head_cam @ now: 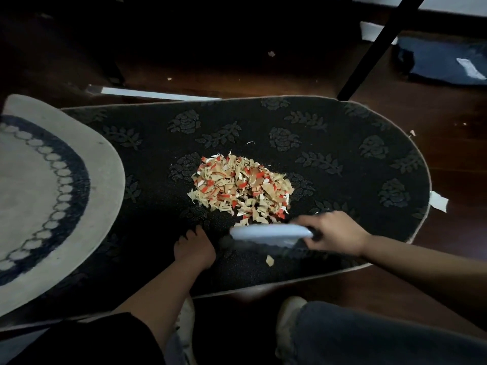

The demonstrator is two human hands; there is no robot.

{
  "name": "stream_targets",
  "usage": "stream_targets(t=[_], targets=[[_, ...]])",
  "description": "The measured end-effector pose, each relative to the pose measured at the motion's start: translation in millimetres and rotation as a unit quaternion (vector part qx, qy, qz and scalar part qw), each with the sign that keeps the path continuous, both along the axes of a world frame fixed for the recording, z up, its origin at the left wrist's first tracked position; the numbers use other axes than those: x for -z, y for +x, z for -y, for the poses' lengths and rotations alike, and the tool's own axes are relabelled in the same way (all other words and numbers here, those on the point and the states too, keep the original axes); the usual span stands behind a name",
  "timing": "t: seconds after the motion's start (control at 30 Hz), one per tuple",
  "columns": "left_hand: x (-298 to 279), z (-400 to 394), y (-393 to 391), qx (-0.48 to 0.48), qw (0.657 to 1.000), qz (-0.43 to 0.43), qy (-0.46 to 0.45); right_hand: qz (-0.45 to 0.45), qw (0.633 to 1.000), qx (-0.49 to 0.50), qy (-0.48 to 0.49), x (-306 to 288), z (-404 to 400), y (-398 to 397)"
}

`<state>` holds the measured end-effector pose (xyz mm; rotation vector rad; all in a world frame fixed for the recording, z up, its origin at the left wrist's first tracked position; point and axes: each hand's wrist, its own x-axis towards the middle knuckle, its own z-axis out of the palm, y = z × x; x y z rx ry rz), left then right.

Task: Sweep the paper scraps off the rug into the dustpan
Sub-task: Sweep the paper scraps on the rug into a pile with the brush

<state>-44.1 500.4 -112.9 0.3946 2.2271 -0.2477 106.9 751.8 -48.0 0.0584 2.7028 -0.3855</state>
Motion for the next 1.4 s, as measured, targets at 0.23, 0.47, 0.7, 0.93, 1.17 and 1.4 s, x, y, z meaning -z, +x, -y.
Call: stream_targets(t=[0.23,0.47,0.7,0.93,1.17,1.4], targets=[[0.7,2.1,0.2,-0.002,1.0,0.002,-0.003,-0.061,0.996,0.059,-0.005,-30.9,-5.7,-13.7],[2.3,3.9,0.1,0.002,1.0,0.001,-0.009,0.092,0.995,-0.032,0.002,-33.6,-20.7,10.8],[5.4,8.6,-0.4,-0.001,1.0,-0.006,-0.01,0.033,0.999,0.003,-0.008,-6.6,-2.7,-0.9],[5.8,7.3,0.4,-0.006,1.0,-0.005,-0.013,-0.071,0.994,0.078,-0.011,-23.3,-4.9,-11.3],[7.2,5.4,4.3,-0.012,0.999,0.046,-0.016,0.128,0.992,0.007,-0.001,-46.5,-20.7,-9.1],[6.8,7.2,-0.6,-0.017,0.999,0.049,-0.008,0.006,0.998,0.035,0.048,-13.2,-5.2,-11.9]])
